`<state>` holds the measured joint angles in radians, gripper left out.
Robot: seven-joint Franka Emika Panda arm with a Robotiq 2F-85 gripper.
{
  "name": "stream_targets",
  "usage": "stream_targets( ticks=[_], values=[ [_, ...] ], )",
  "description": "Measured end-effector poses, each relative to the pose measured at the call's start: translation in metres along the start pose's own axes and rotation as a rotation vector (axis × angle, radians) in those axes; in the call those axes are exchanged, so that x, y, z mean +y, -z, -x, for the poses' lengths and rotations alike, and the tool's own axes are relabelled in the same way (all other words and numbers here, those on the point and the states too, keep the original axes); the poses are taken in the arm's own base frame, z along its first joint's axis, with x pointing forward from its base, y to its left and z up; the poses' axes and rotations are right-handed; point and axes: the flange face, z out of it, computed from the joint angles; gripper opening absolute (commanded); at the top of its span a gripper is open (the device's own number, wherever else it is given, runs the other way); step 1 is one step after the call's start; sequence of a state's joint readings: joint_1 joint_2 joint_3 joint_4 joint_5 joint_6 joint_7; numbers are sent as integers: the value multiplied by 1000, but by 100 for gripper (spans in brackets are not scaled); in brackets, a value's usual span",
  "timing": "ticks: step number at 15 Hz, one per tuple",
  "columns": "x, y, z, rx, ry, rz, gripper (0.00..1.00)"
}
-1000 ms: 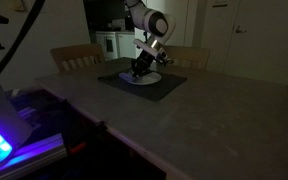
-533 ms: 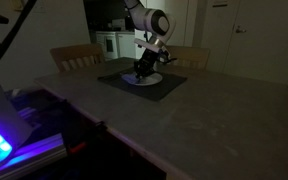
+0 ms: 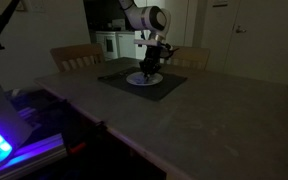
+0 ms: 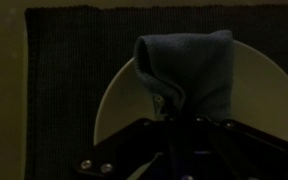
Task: Use the blue cloth to wipe the plate
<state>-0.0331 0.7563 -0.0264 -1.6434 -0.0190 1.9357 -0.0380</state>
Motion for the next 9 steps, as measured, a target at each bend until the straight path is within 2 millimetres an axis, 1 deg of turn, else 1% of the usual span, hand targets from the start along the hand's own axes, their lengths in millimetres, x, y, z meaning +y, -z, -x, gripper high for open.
stream_targets(
  ticks=[4, 9],
  values=[
    [-1, 10, -8, 85, -46, 11, 2],
    [-3, 14, -11, 116, -24, -50, 2]
  ],
)
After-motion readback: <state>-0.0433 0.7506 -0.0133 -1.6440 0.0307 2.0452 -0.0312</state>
